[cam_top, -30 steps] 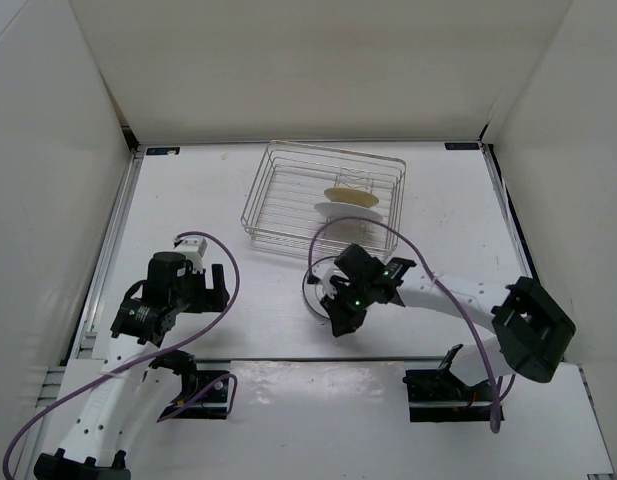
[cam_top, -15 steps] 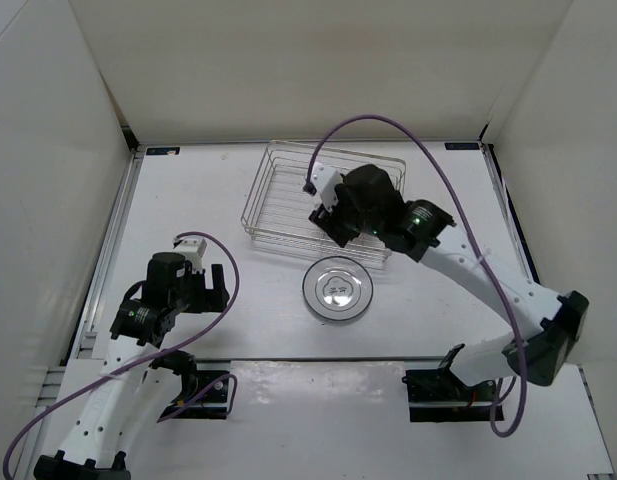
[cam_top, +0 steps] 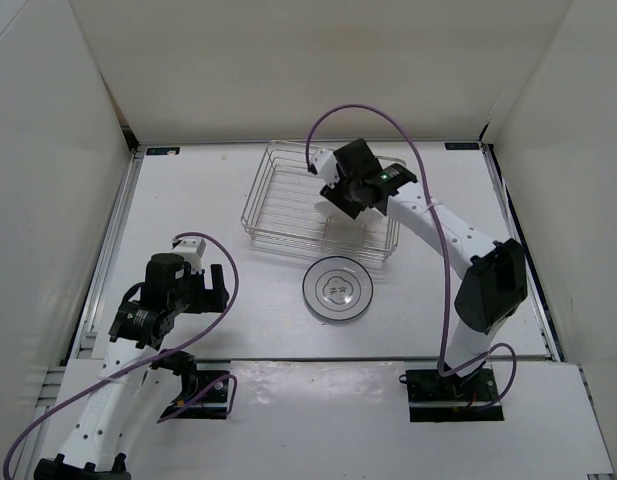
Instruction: Unload the plates from the dish rack
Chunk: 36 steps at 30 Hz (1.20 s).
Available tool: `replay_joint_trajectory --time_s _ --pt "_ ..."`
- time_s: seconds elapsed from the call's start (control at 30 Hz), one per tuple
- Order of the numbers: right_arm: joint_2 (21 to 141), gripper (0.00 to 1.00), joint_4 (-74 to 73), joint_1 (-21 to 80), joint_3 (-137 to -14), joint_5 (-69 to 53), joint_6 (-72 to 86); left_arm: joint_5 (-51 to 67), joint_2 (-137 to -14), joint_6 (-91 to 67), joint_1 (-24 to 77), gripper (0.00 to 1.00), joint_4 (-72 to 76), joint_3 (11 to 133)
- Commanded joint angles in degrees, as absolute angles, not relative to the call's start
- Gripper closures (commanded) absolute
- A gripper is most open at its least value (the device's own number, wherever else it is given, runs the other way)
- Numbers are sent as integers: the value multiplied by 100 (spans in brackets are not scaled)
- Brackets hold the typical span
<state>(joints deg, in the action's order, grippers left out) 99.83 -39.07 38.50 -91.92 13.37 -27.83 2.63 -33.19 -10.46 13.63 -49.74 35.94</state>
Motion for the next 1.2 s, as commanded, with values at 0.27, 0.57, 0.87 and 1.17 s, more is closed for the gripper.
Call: replay_joint_trajectory --time_s 0.27,0.57,0.87,1.17 --pt "10186 67 -4227 3446 -9703 62 -2874 325 -3296 -1063 1371 0 -4940 3665" --pt "10248 64 -4228 3375 -9545 -431 -2769 334 -3331 -1055 1371 0 -4948 3683" --pt "10345 95 -4245 3331 -9905 -150 -2751 334 -3331 -1055 1380 0 -4939 3665" --pt "10397 100 -4386 3340 -10415 -26 -2900 369 -3340 -1046 1380 0 -4922 3674"
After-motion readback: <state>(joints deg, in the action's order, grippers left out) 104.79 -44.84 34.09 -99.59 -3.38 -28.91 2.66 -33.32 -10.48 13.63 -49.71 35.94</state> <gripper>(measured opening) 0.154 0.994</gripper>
